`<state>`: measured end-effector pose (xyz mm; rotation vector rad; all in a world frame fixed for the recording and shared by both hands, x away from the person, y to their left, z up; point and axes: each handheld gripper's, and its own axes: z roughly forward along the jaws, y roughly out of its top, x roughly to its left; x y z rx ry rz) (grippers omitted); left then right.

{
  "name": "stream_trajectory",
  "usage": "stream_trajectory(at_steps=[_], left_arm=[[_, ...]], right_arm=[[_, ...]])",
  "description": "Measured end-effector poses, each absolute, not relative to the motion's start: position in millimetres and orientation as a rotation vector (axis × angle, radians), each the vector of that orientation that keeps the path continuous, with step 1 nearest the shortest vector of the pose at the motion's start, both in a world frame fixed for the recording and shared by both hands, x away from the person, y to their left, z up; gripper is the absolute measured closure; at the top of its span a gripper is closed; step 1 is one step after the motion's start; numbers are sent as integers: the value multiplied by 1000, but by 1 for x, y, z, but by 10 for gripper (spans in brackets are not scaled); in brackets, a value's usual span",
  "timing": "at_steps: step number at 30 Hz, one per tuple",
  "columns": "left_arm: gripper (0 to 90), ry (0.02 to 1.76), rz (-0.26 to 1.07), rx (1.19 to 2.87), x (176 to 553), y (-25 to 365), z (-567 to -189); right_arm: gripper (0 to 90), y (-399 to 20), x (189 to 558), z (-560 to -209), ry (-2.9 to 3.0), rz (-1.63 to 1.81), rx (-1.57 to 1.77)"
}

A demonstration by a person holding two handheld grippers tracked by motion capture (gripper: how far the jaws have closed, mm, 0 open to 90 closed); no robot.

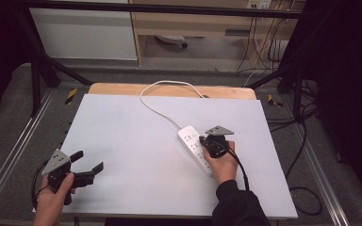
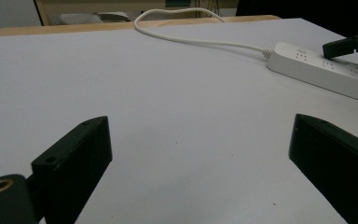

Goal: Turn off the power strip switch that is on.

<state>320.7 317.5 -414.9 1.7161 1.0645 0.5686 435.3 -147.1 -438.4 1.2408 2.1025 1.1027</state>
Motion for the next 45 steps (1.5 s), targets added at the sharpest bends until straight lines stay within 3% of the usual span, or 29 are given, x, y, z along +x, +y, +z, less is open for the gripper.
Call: stream_trajectory(at_steps=[45], left_arm=[[55,1064,570,1714,320,317,-414]], right_arm=[[900,-149,438,-438,2127,1110,1256]])
